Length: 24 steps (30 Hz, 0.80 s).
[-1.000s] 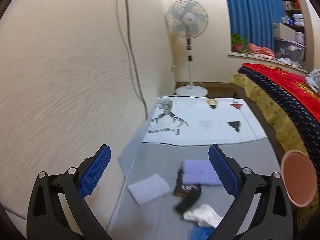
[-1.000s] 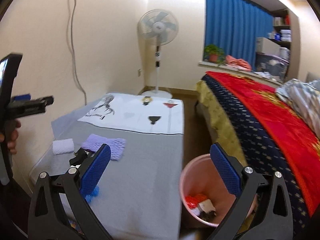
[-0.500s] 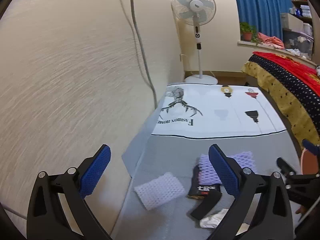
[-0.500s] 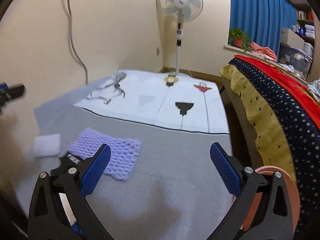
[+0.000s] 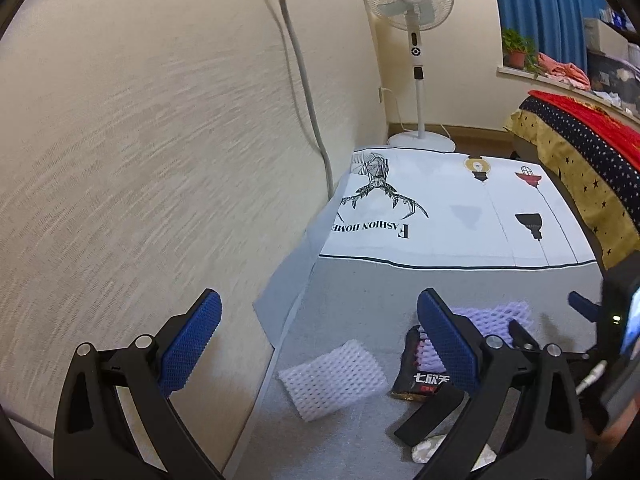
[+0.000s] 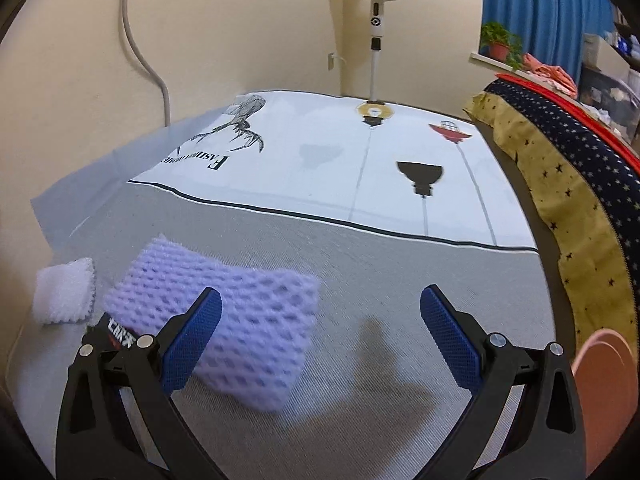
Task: Collect trash
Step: 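Lower the right tool onto the purple mesh sleeve and close it, then close the left tool on the white mesh sleeve while the right tool holds the purple sleeve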
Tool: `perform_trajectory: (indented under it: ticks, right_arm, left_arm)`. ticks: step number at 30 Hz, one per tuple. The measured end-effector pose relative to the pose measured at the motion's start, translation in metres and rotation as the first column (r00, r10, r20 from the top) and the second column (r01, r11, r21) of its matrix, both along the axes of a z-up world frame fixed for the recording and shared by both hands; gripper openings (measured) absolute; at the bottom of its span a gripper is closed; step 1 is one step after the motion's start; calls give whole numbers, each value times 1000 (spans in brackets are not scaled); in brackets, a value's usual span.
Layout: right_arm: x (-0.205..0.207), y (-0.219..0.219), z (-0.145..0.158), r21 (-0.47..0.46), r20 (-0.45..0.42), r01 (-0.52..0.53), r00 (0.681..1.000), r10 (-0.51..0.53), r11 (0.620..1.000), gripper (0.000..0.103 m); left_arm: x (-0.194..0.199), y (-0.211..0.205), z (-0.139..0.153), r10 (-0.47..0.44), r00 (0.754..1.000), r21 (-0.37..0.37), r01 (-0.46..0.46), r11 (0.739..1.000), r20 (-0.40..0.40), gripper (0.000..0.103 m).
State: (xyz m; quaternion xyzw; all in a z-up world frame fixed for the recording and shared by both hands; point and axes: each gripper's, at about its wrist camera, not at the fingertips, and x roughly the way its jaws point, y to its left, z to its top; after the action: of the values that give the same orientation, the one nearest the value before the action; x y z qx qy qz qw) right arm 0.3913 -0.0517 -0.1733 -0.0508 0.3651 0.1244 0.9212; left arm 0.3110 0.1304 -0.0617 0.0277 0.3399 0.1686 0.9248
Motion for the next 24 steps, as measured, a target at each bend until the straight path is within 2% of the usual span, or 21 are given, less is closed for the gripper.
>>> perform_trajectory:
  ticks: [6, 7, 8, 9, 11, 12, 14, 20, 24]
  right_arm:
    - [15, 13, -8, -26, -45, -38, 998, 37, 999, 97]
    - [16, 14, -10, -21, -56, -48, 997, 47, 999, 92]
    - [16, 14, -10, -7, -63, -64, 996, 64, 998, 79]
    - [17, 14, -11, 2, -66, -75, 995, 75, 997, 70]
    - [15, 15, -12, 33, -85, -114, 990, 117, 993, 42]
    - [15, 15, -13, 34, -87, -120, 989, 123, 992, 36]
    - [13, 16, -12, 39, -81, -129, 988, 132, 991, 11]
    - [-2, 6, 6, 48, 11, -108, 994, 108, 993, 8]
    - [-22, -11, 39, 60, 79, -90, 993, 85, 994, 8]
  left_arm:
    - [1, 0, -2, -9, 1000, -8, 9, 1000, -8, 95]
    - [1, 0, -2, -8, 1000, -7, 7, 1000, -9, 95]
    - [1, 1, -2, -4, 1000, -7, 4, 1000, -12, 95]
    - [2, 1, -2, -2, 1000, -9, 2, 1000, -15, 95]
    - [4, 1, -4, -3, 1000, -16, 3, 1000, -25, 95]
    - [4, 1, -4, -5, 1000, -16, 4, 1000, -29, 95]
    - [5, 0, -5, -9, 999, -12, 8, 1000, -35, 95]
    - [5, 1, -4, -4, 999, -16, 3, 1000, -35, 95]
    - [4, 2, 0, 0, 1000, -27, 0, 1000, -10, 95]
